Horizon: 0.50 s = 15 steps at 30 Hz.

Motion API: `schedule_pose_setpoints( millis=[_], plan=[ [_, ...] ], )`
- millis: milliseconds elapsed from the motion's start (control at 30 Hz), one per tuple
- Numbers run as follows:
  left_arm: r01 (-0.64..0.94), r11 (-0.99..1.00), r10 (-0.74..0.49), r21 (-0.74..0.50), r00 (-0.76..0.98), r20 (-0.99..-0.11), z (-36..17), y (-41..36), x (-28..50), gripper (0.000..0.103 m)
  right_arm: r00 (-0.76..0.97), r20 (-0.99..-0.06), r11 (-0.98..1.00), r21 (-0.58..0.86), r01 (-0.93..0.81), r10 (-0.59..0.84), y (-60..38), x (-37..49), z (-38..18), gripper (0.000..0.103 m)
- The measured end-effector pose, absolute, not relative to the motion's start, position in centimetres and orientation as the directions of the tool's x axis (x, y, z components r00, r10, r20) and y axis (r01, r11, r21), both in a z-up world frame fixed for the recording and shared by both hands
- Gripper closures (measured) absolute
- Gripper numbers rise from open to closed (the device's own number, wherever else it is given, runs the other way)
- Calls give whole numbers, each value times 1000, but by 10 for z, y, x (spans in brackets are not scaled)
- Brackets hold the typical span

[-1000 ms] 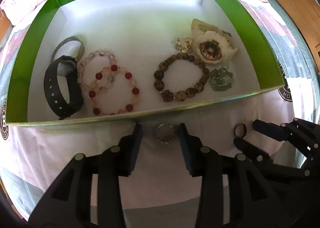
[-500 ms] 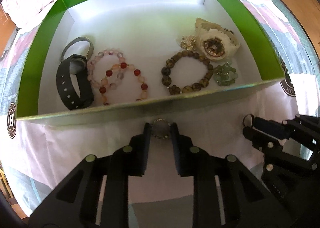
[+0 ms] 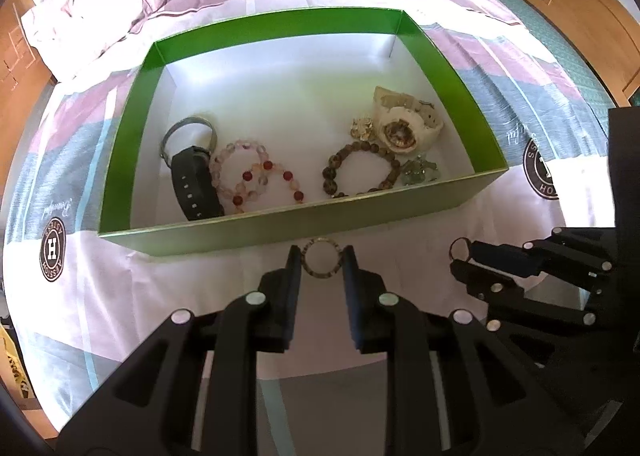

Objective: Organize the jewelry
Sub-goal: 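Close the left tool on the silver beaded ring while the right tool grasps the dark ring, then carry both rings into the green box and open both tools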

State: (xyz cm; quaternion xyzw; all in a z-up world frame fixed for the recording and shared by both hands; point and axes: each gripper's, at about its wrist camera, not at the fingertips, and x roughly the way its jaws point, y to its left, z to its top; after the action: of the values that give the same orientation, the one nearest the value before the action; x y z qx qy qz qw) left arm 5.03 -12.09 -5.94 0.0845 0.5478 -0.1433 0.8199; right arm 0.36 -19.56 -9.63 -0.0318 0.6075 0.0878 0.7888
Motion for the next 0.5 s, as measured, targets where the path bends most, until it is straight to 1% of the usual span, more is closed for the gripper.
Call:
schedule_pose_setpoints(
  millis=[267, 500],
  plan=[
    [324, 946, -141, -12, 380, -914, -56, -117, 47, 82, 274, -953, 979, 79, -190, 130, -196, 5, -89, 86],
    [316, 949, -114, 6, 360, -926, -64, -119, 48, 82, 235, -966, 977, 57, -205, 105, -188, 7, -104, 86]
  ],
)
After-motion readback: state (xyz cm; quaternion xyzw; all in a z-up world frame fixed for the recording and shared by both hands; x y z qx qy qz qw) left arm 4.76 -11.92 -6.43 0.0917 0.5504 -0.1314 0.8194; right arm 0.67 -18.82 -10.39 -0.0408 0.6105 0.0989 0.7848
